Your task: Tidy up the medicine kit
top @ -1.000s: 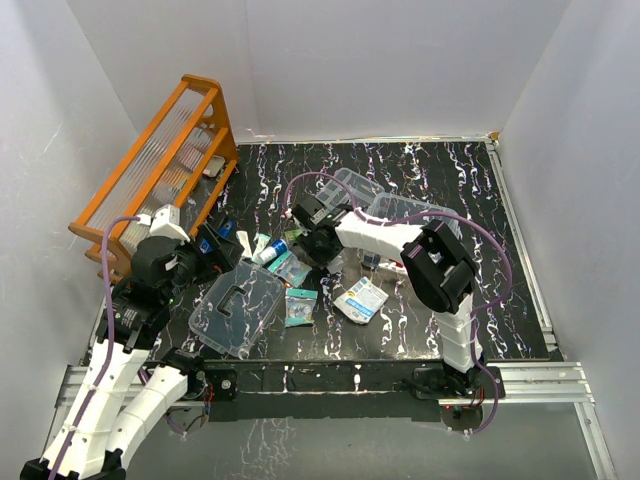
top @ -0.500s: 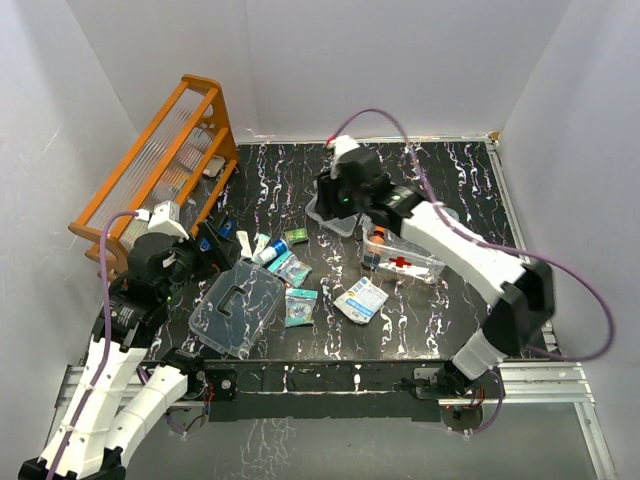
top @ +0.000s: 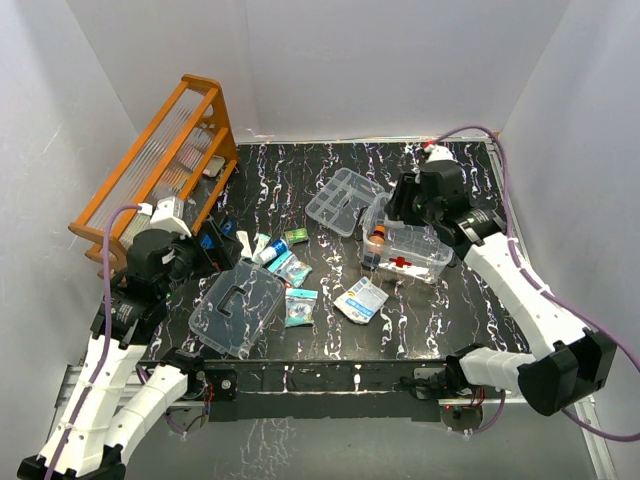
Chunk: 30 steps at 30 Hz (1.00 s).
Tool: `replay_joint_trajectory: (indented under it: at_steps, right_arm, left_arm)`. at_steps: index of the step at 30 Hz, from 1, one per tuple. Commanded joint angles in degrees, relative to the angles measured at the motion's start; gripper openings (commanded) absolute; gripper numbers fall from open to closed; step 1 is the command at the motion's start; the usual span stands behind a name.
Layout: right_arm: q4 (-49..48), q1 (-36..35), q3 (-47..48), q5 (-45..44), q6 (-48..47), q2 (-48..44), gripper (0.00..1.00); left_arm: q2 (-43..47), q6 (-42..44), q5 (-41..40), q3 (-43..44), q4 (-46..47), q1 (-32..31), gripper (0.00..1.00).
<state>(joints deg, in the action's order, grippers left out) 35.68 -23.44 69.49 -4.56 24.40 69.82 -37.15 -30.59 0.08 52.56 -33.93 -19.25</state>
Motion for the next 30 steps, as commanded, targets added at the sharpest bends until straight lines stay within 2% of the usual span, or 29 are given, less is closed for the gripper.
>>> replay_joint_trajectory:
  at_steps: [1,6,11,20,30]
  right_arm:
    - [1.41,3.43,-3.09,-2.00,1.50,-4.26,0.24]
    - [3.38,4.88,-7.80,-7.02,0.75,-7.07,0.24]
    - [2.34,5.07,-10.27,-8.71,0.14,-7.30,0.24]
    - [0.16,5.08,-9.53,-5.39,-2.03,1.42,0.25]
    - [-3.66,5.07,-5.63,-9.29,-1.88,8.31,0.25]
  left_arm:
    - [-0.82,2.65,1.13,2.35,-0.37,-0.18,0.99]
    - [-1.11,2.09,2.24,1.03,0.84,-0.17,0.99]
    - [-0.82,-1.69,-0.20,-2.56,2.21,-0.20,0.99]
    - [1.07,-5.31,2.30,-7.21,3.17,-0.17,0.99]
    - [0.42,-4.75,2.64,-7.76,4.23,-0.21,0.99]
